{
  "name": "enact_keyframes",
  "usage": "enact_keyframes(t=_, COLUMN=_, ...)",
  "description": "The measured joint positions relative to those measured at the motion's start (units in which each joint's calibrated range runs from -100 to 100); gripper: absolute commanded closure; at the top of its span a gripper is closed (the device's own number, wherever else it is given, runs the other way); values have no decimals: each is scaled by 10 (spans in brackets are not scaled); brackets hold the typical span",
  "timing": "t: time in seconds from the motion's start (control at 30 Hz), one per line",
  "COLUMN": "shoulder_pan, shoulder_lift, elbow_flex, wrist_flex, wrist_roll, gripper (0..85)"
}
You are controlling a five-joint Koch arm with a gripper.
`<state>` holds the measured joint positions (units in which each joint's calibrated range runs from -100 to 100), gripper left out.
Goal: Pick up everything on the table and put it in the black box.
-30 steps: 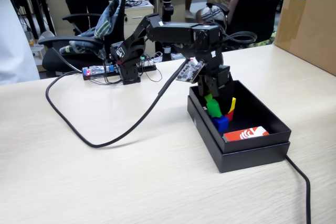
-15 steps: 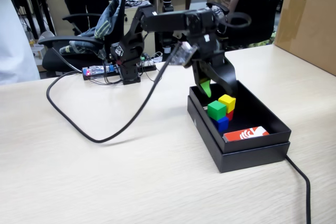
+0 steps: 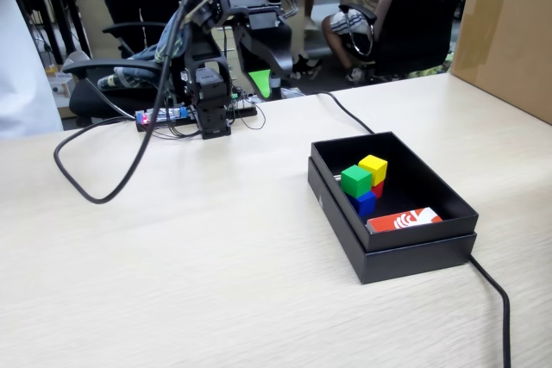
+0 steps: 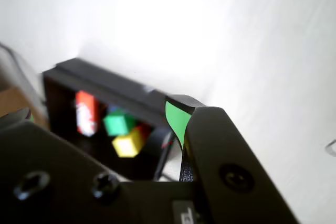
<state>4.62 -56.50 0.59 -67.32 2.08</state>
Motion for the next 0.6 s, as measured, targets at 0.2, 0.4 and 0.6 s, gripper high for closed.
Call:
enact_keyframes(t=0.2, shoulder_pan=-12, shoulder_lift=-188, elbow_flex=-291, wrist_flex=147, wrist_roll=-1, gripper=354)
enact_keyframes(t=0.4, shoulder_pan=-19, shoulder_lift=-313, elbow_flex=-482, wrist_flex=273, wrist_roll=0, gripper=358)
enact_keyframes(t=0.6, shoulder_pan=-36, shoulder_lift=-397, elbow_flex=-613, wrist_flex=352, wrist_roll=-1, gripper=354)
